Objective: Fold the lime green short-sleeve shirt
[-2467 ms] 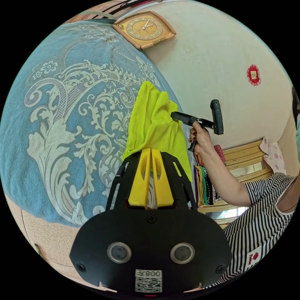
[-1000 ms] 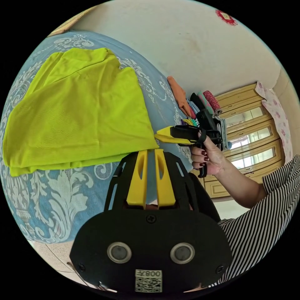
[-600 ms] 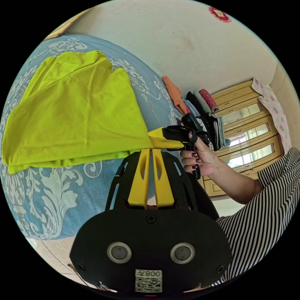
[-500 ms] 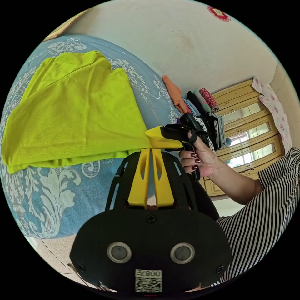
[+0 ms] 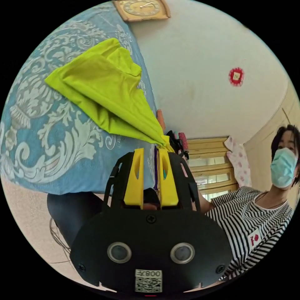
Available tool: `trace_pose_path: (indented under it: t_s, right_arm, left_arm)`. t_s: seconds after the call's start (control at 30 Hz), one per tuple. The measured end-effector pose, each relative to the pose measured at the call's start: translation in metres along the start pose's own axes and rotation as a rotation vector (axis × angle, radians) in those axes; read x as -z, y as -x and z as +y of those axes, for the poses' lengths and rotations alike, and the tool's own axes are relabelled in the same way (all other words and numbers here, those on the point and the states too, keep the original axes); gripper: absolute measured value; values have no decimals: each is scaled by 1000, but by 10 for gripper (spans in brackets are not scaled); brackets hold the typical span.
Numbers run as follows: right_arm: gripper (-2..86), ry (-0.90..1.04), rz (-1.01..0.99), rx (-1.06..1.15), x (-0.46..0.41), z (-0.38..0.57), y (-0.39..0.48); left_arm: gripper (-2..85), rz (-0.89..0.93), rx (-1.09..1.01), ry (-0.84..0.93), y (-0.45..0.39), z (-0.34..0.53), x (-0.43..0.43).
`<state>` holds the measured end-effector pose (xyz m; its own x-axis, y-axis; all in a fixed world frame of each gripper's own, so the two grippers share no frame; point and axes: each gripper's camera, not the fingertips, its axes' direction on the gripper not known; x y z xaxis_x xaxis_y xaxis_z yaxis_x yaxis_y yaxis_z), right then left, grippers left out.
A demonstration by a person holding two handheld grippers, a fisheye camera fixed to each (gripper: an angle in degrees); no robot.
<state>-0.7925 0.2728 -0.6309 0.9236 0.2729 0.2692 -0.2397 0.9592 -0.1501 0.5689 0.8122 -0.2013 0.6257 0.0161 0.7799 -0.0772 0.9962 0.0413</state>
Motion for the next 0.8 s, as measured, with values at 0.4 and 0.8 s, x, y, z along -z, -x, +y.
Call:
trace_pose_path:
  t_s: [0.4,0.8]
  right_arm:
    - [18,-16,-21,74,-12,13,-36]
    - [19,-34,-24,51,1,52,-137]
  left_arm:
    - [132,257,230,-363,43,24,73]
    - [35,70,187,-364,-2,-1,125]
